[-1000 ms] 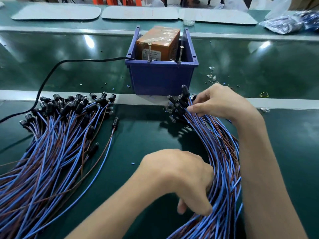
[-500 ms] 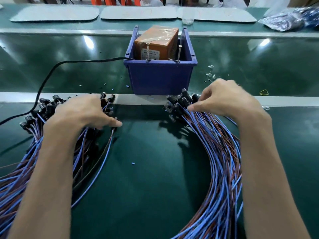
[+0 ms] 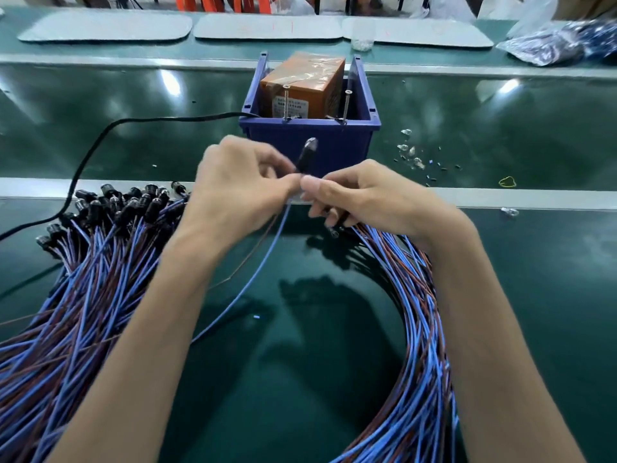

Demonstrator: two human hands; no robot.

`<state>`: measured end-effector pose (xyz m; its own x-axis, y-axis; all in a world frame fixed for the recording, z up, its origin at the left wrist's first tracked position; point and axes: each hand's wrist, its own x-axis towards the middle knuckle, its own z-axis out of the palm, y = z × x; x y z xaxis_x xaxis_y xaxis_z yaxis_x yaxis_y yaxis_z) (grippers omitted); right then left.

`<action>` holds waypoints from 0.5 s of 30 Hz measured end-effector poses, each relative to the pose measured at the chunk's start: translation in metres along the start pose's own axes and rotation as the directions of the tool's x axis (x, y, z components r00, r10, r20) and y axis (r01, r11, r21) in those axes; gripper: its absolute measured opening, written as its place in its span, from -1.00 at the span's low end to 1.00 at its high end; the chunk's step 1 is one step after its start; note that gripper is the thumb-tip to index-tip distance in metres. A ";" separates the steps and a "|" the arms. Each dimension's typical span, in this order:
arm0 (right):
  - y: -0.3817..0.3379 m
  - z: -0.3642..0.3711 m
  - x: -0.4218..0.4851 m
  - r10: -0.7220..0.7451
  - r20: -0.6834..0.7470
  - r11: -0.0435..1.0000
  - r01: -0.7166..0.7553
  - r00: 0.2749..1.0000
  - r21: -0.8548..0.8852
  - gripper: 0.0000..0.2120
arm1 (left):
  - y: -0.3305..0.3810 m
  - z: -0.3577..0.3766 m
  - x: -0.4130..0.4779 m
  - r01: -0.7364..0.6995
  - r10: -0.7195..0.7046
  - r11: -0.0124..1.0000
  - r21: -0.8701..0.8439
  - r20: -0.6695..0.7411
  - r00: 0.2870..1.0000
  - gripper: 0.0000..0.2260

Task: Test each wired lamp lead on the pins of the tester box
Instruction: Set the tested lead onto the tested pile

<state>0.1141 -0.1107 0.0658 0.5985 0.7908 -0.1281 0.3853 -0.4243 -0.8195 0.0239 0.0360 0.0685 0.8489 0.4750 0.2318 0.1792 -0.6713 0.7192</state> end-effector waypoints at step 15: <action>-0.001 -0.010 0.000 -0.011 -0.269 0.898 0.128 0.963 0.420 -0.70 | 0.032 0.009 -0.012 0.071 -0.041 0.803 -0.592 0.064 0.997 -0.87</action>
<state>0.1209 -0.1148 0.0720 0.7611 0.6476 0.0365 0.1275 -0.0942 -0.9874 0.0237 0.0033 0.0826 0.8710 0.4646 0.1597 -0.0904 -0.1679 0.9816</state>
